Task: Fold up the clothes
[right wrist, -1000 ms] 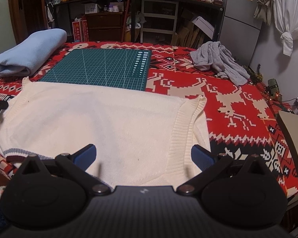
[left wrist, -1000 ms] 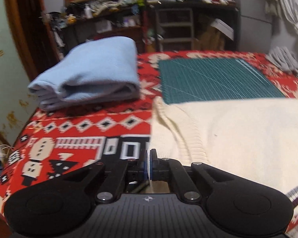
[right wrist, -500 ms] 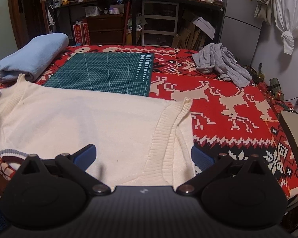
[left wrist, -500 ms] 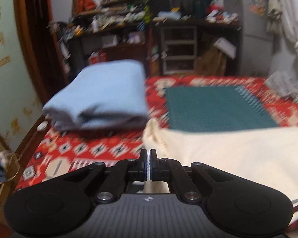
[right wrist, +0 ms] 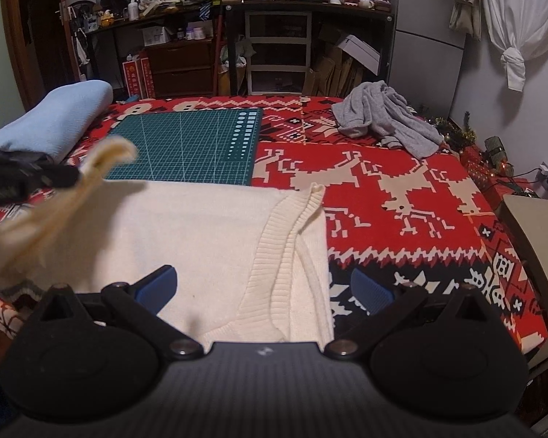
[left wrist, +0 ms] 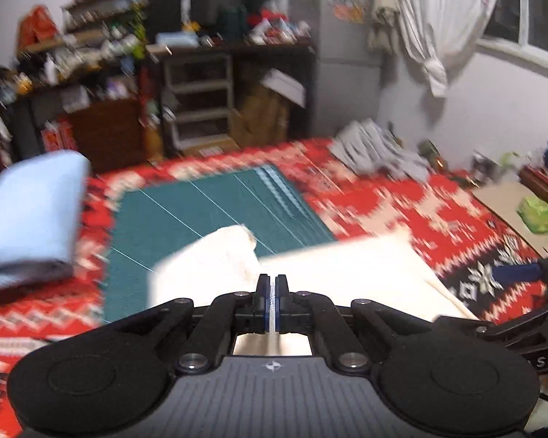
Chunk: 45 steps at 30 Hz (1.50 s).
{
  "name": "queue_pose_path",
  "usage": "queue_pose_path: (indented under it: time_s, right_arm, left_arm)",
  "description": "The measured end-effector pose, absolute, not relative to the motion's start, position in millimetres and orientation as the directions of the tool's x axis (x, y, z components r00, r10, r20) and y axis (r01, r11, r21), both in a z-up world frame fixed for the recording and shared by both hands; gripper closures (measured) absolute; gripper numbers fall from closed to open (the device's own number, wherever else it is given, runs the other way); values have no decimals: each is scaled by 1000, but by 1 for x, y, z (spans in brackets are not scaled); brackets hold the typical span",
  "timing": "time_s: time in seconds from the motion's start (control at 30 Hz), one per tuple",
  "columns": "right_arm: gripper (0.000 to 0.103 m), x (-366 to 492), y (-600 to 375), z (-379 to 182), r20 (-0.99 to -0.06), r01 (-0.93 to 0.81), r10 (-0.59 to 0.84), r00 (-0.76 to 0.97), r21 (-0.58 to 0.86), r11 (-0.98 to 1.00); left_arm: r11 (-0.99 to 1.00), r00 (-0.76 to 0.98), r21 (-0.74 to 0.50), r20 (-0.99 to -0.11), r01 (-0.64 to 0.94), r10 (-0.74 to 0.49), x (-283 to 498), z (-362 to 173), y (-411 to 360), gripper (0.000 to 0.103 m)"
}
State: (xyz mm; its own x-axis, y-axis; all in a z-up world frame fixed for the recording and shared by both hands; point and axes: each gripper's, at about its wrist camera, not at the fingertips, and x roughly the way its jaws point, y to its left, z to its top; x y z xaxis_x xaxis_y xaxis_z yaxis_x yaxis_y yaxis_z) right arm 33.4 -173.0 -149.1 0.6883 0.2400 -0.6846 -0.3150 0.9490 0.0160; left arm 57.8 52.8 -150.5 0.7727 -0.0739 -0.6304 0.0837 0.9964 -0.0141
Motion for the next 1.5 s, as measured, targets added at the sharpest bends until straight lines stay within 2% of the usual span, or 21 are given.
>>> queue_pose_path:
  time_s: [0.17, 0.27, 0.37, 0.53, 0.67, 0.77, 0.87, 1.0, 1.2, 1.4, 1.5]
  right_arm:
    - [1, 34, -179, -147, -685, -307, 245, 686, 32, 951]
    - [1, 34, -178, -147, -681, -304, 252, 687, 45, 951]
    - [0, 36, -175, -147, -678, -308, 261, 688, 53, 950]
    - [0, 41, -167, -146, -677, -329, 298, 673, 86, 940]
    - [1, 50, -150, -142, -681, -361, 343, 647, 123, 925]
    - [7, 59, -134, -140, -687, -385, 375, 622, 148, 911]
    - [20, 68, -117, -137, -692, -409, 406, 597, 173, 896]
    - [29, 79, -95, -133, -697, -438, 446, 561, 207, 875]
    - [30, 107, -93, -127, -722, -429, 527, 448, 344, 835]
    - [31, 108, -100, -168, -773, -326, 585, 245, 503, 800]
    - [32, 102, -104, -183, -755, -275, 613, 232, 554, 786]
  left_arm:
    - [996, 708, -7, -703, 86, -66, 74, -188, 32, 101]
    - [990, 673, -114, -727, 76, -136, 73, -194, 42, 101]
    - [979, 702, -186, -687, 79, -187, 63, -179, 54, 94]
    - [963, 759, -255, -608, 88, -231, 38, -145, 83, 93]
    - [958, 767, -285, -612, 14, -194, 26, -140, 124, 94]
    - [952, 755, -304, -634, -47, -165, 23, -147, 153, 97]
    - [938, 736, -342, -649, -60, -190, 22, -155, 170, 97]
    - [937, 709, -347, -673, -50, -211, 24, -165, 172, 97]
    - [945, 691, -328, -685, -11, -230, 25, -173, 161, 97]
    - [975, 674, -220, -713, 44, -191, 26, -182, 146, 96]
    - [976, 672, -211, -715, 55, -192, 24, -181, 145, 97]
